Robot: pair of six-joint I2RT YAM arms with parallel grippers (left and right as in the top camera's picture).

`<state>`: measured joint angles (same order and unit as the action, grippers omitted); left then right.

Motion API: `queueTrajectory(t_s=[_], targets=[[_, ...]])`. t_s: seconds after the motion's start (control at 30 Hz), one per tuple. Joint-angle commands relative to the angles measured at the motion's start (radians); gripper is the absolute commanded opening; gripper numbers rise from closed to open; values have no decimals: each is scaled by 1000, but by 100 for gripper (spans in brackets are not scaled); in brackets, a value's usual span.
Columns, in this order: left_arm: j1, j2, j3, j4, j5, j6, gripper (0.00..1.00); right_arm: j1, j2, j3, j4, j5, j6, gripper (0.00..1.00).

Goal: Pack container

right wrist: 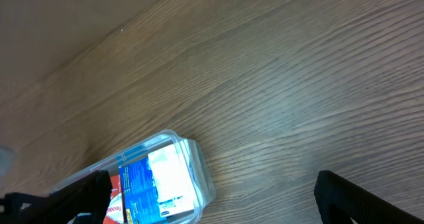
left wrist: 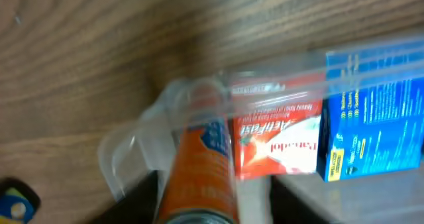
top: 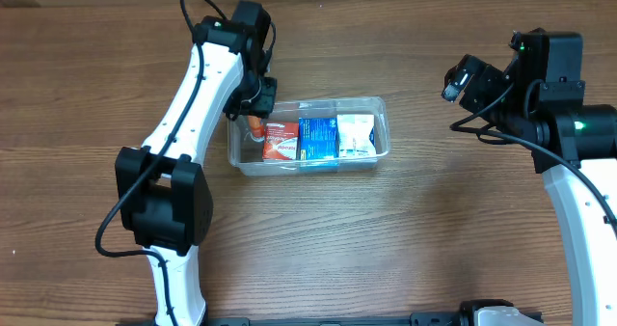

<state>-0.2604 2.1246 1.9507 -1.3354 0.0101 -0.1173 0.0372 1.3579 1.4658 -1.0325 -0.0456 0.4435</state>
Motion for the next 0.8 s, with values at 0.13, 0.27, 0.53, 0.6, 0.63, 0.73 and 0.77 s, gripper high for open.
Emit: queueTrajectory(t_s=[0.13,0.27,0.53,0.6,0.63,0.73,0.77], targets=[[105,-338,165,-222,5,-76,95,0,-5,6,5,-1,-2,100],[267,-441,140,-354,-54,-131,98,0,-5,6,5,-1,-2,100],[630,-447,-478,-1,3,-85,94,0,-5,6,5,-1,-2,100],[633,-438,-551,95,34,-54,95,0,-5,6,5,-1,-2,100],[633,-431,-580,143,41,-54,95,0,-5,6,5,-1,-2,100],[633,-409,-606,223,40,-46,88,0,-5,6,5,-1,-2,100],[633,-381,-607,257,40,-40,82,0,-5,6,5,-1,-2,100]])
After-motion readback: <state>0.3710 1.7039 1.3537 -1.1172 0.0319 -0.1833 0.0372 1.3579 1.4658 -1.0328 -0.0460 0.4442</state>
